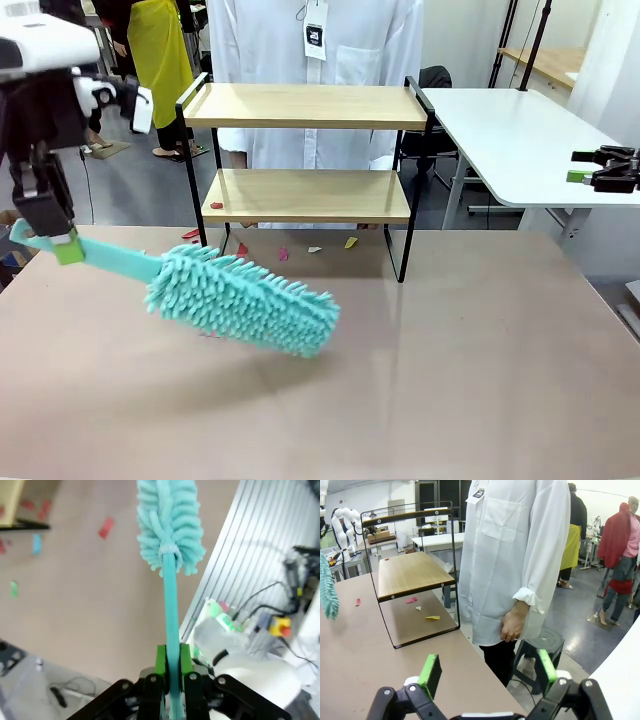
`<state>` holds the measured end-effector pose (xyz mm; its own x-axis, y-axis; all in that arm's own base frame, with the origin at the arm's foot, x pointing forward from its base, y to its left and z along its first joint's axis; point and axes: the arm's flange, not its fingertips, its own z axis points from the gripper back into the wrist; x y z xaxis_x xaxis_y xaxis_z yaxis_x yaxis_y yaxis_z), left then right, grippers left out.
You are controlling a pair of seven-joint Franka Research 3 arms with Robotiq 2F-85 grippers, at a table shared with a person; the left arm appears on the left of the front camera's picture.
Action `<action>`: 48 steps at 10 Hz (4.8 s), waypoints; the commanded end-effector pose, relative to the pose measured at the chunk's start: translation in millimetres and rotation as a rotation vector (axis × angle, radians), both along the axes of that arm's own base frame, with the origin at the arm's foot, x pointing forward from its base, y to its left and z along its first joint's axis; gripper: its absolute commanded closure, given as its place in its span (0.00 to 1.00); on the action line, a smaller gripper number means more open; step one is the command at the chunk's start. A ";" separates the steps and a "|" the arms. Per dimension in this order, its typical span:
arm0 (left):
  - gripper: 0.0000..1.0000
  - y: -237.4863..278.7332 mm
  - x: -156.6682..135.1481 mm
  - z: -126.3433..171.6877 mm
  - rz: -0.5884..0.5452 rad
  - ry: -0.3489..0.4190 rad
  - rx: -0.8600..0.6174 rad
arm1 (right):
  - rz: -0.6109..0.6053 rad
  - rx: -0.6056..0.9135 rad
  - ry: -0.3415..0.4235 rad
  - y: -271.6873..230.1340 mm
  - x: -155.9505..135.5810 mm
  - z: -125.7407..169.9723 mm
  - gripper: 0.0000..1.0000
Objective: Clean the shelf.
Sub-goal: Clean the specific section of the Shelf indicated by the human with the Duster.
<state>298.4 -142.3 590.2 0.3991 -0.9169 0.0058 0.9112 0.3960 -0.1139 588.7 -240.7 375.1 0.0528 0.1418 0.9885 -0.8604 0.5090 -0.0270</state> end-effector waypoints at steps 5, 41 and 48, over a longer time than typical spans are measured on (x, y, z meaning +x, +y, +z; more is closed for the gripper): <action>0.87 20.7 8.1 -18.7 0.037 0.034 0.017 | -0.001 -0.006 -0.005 2.3 1.2 3.8 0.00; 0.87 -83.9 21.6 -76.5 0.551 -0.113 -0.353 | -0.001 -0.006 -0.005 2.3 1.2 3.8 0.00; 0.87 -173.0 48.6 -141.2 0.725 -0.225 -0.431 | -0.001 -0.006 -0.005 2.3 1.2 3.8 0.00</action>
<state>342.8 -299.5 453.3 0.8428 -0.3756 0.3856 0.4849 0.8407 -0.2411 588.7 -240.7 375.1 0.0529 0.1417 0.9885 -0.8604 0.5089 -0.0269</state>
